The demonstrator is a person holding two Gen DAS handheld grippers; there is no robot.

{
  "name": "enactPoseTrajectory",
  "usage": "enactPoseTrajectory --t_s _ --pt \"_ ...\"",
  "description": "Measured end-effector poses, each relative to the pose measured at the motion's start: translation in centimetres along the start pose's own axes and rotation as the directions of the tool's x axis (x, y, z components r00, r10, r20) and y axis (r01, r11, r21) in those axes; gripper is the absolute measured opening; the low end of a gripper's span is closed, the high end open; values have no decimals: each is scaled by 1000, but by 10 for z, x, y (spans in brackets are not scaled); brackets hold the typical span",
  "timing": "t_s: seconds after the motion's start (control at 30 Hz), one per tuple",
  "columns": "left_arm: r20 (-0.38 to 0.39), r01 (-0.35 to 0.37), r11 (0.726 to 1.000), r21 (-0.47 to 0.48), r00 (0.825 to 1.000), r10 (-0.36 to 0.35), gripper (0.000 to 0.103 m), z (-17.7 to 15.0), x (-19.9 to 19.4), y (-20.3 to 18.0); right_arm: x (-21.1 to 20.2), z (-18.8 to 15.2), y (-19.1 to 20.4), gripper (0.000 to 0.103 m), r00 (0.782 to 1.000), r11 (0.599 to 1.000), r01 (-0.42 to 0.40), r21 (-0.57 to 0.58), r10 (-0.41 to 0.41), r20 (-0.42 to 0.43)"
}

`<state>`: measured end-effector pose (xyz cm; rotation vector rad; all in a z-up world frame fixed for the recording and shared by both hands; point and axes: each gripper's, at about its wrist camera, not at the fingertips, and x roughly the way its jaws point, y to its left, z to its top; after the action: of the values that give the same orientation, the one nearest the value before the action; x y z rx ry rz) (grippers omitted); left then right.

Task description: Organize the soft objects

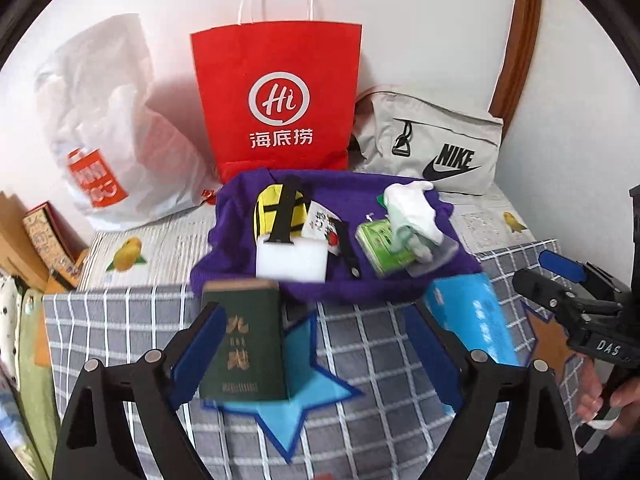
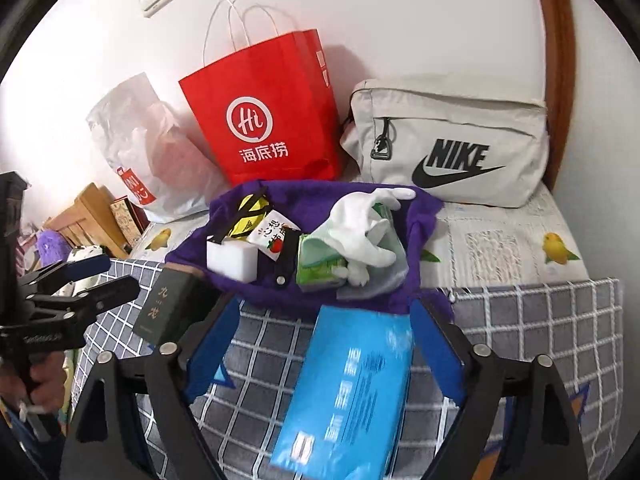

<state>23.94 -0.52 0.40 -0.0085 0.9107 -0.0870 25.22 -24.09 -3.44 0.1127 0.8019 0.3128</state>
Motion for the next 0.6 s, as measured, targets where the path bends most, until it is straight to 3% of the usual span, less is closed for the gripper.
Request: enactPoseTrajectory --t_s 0.2,0.4,0.6 --pt "34 -17 999 -35 999 18 91 -34 -38 -1 -33 -24 21 94 999 999 35 -20 -35 32" --pt "88 -85 996 -34 992 88 91 -69 -73 -8 -60 -48 34 94 997 998 64 -23 -62 47" --pt "105 -80 995 -52 991 85 91 -101 -92 -17 -89 -79 44 94 994 995 87 -44 -84 67"
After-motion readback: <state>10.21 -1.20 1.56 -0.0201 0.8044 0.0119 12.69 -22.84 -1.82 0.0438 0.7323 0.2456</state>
